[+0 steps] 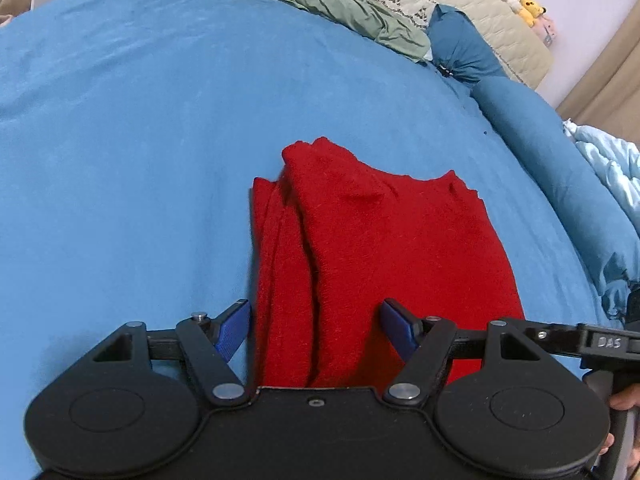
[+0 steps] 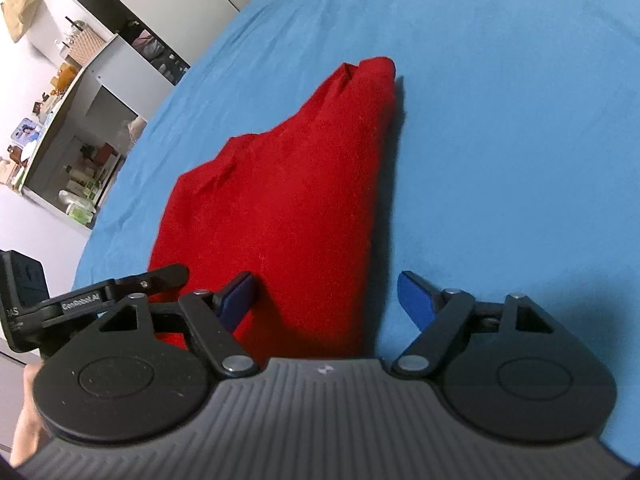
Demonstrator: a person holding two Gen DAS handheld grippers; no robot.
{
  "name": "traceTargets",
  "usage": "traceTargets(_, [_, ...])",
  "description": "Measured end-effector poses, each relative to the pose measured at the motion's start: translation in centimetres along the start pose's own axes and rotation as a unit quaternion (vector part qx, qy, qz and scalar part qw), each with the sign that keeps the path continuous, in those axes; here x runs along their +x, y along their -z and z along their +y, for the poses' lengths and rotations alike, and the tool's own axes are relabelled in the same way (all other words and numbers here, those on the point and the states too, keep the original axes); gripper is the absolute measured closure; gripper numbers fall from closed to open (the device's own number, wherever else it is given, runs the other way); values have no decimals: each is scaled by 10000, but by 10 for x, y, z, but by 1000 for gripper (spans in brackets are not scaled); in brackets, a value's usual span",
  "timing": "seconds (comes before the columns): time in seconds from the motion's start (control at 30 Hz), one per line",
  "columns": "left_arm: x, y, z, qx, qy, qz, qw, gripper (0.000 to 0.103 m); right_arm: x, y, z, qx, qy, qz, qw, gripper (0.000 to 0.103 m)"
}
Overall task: Fold small clothes
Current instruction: 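Move both open grippers to the folded sweater's side edge, then pinch the sweater side edge with both grippers to square it, release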
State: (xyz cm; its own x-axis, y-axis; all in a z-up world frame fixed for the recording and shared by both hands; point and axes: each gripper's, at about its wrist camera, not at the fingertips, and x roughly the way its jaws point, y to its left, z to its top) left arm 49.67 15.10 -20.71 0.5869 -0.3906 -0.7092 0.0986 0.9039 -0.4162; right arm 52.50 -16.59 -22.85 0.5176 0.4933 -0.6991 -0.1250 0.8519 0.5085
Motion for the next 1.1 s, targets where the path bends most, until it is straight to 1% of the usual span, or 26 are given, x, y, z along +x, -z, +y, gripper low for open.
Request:
traceTargets(0.03, [0,1,-1,29,-13,-11,10000,33,1,1,0,-53,5,-34,10000,21])
traceTargets(0.07, [-1,1,-2,72,-20,-19,10000,40,1,2,-1,-66,-3,-58,10000,24])
traceTargets(0.1, [-2,2,-4,125,31,3,9999,47,2,3,-1,-61,-34,-59,10000,34])
traceTargets(0.13, [-1,2,-6,133,123,51,9998,57,3,3,-1,-45,-110,-32,9999,42])
traceTargets(0.17, [0,0,-8,151,75,60,9998,60,4,3,0,17,-210,8,9998,48])
traceTargets(0.2, [-1,-1,-11,198,49,79,9998,64,4,3,2,41,-180,-13,9998,52])
traceTargets(0.23, [-2,-2,-12,207,38,78,9997,69,3,3,5,-16,-156,-38,9999,57])
traceTargets(0.33, [-11,-3,-21,236,-42,-6,9997,74,-5,2,14,-119,-153,-159,9997,66])
traceTargets(0.47, [-33,-1,-49,482,-113,-131,9987,77,-35,-4,22,-31,-366,-283,9989,68])
traceTargets(0.53, [-51,4,-71,644,-87,-205,9977,77,-59,-4,31,-205,-317,-378,9986,68])
traceTargets(0.6, [-74,14,-98,787,-74,-303,9964,77,-92,1,38,-372,-273,-503,9977,68])
traceTargets(0.7, [-105,34,-136,1023,-40,-406,9939,77,-146,17,42,-561,-180,-628,9963,68])
traceTargets(0.8, [-123,62,-166,1125,101,-366,9929,77,-194,45,38,-610,3,-703,9957,68])
traceTargets(0.87, [-126,85,-181,1210,97,-323,9921,77,-216,65,30,-554,66,-745,9957,68])
traceTargets(0.93, [-119,105,-191,1249,49,-188,9920,77,-225,87,17,-414,211,-706,9964,68])
traceTargets(1.0, [-105,127,-196,1275,-14,-62,9918,77,-223,108,2,-230,352,-591,9974,68])
traceTargets(1.1, [-84,155,-201,1426,-198,127,9895,77,-208,134,-18,-142,574,-461,9972,68])
